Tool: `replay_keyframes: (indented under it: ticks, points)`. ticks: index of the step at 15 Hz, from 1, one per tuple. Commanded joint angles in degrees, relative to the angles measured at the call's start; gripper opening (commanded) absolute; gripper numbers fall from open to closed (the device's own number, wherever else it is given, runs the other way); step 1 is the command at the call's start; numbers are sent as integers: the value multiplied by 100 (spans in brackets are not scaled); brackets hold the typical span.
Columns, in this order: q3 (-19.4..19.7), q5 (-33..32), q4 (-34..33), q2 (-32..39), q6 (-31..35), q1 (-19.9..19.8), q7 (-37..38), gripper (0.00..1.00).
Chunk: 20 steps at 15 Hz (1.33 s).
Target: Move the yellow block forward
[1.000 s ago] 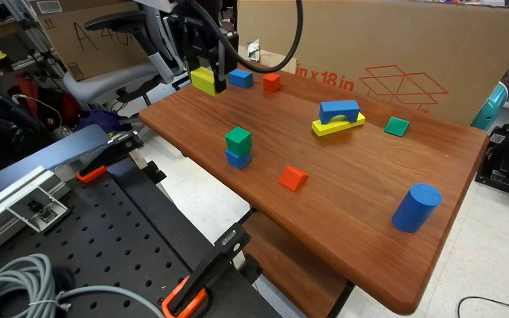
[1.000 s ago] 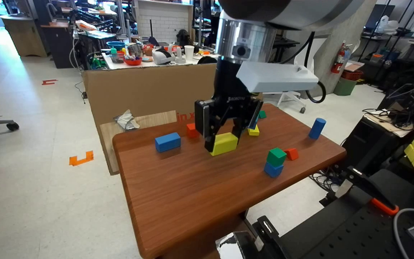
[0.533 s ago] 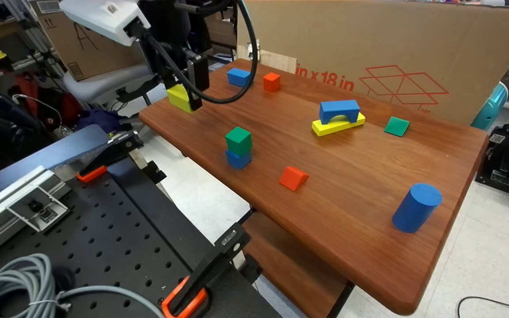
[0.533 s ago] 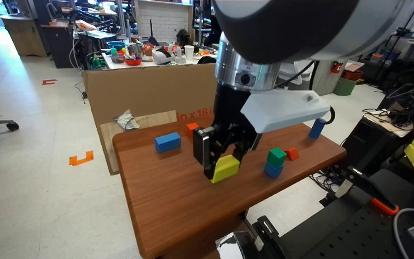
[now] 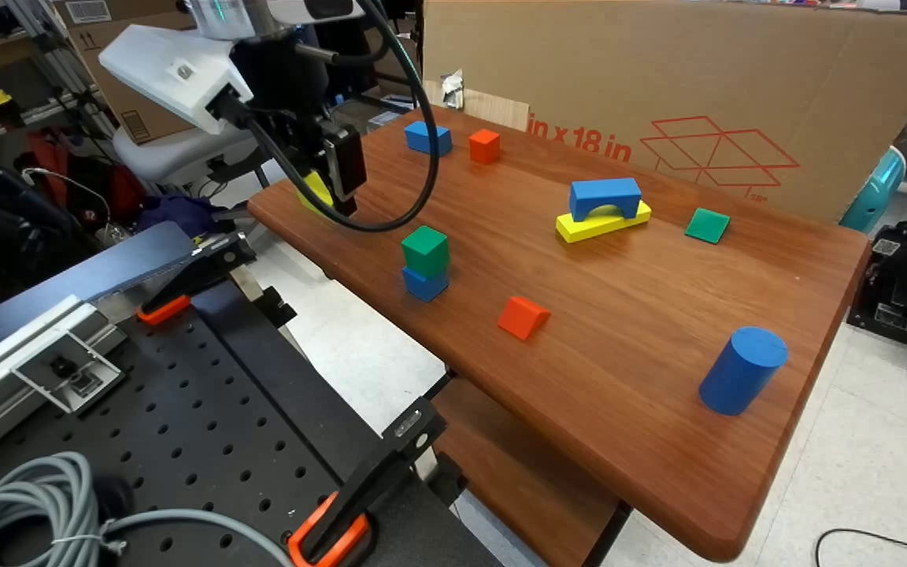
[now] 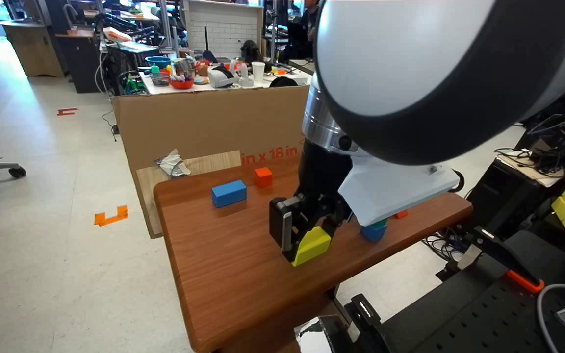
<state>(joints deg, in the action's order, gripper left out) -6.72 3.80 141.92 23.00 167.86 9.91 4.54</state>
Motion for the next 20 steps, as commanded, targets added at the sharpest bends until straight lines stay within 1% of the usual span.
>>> replay_keyframes:
  ticks: [1, 7, 10, 12, 13, 14, 15, 16, 18, 20]
  points:
    - [343, -253, 42, 187, 377, 315, 305, 42]
    - [917, -547, -50, 491, 499, 904, 648, 42]
    - [1048, -588, -78, 481, 451, 1090, 792, 42]
    - [1071, -560, -79, 434, 457, 1121, 833, 42]
    - [1078, -546, -79, 400, 440, 1118, 853, 92]
    - [1069, -531, -83, 366, 419, 1088, 858, 92]
    - [1053, -513, -86, 326, 409, 1041, 856, 98]
    - [1047, -497, -91, 278, 393, 997, 851, 100]
    - [1025, -466, -80, 146, 359, 884, 816, 100]
    - [1004, -458, 8, -129, 292, 745, 755, 100]
